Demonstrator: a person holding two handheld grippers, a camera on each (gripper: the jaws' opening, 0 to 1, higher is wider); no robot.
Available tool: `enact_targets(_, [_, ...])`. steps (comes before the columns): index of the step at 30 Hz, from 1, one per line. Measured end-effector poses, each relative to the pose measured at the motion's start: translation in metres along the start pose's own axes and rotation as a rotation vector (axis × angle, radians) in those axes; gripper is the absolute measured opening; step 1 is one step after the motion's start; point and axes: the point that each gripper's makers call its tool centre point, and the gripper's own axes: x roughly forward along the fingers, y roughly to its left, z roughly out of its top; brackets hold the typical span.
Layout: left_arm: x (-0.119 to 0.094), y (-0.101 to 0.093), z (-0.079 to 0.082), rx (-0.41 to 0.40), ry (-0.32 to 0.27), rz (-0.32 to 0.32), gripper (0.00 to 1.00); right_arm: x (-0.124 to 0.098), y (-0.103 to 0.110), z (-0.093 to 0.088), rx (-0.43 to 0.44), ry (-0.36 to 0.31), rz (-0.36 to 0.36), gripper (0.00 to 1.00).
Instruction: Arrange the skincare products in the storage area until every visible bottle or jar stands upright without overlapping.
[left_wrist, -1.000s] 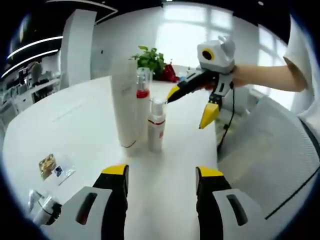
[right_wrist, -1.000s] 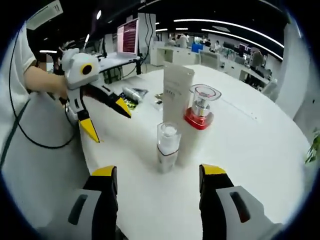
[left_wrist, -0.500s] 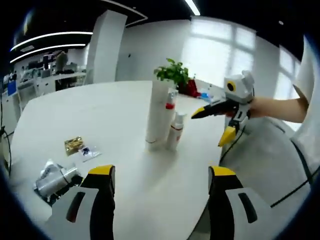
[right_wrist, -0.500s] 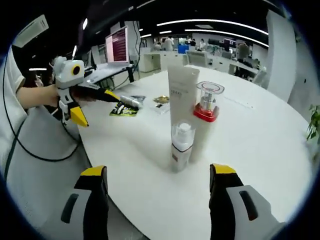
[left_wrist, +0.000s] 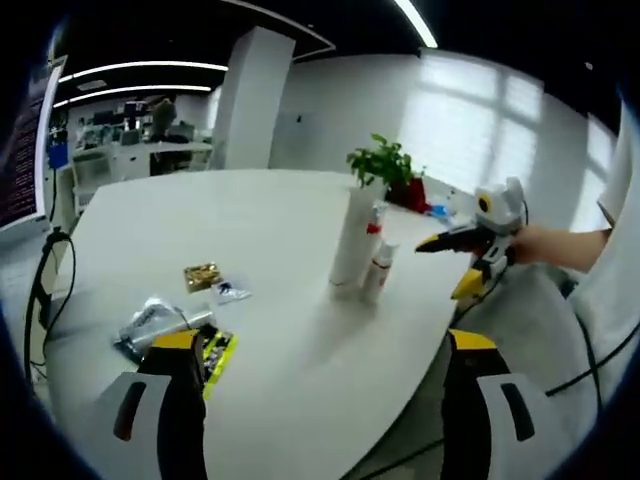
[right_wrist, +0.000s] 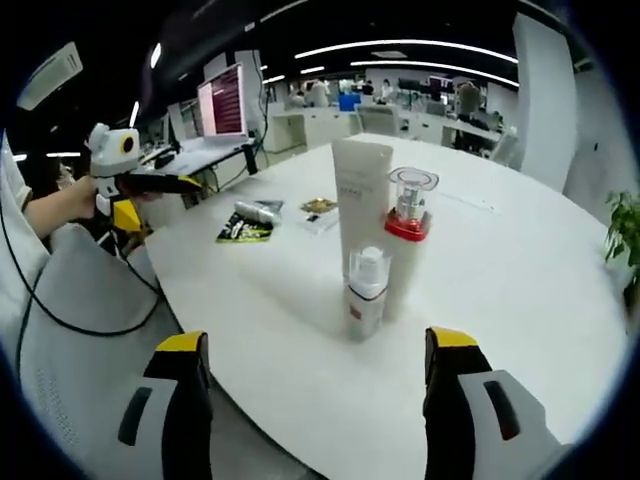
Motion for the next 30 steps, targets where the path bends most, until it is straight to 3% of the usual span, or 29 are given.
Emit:
enact_targets(5, [-0.012, 0.0, -0.006, -0.023, -0.007, 0.006, 0.99, -0.004, 0.005, -0.002, -0.011, 0.01, -0.008, 0.88])
enact_targets(14, [-0.024, 0.005, -0.014, -0.039, 0.004, 0.029, 0.99, -0.006, 0.01, -0.007, 0.011, 0.013, -0.008, 0.91])
enact_targets(30, [-0.014, 0.014, -0.021, 0.015, 0.071, 0.027, 0.99, -0.002, 0.009, -0.012, 0.005, 0.037, -0.022, 0.99])
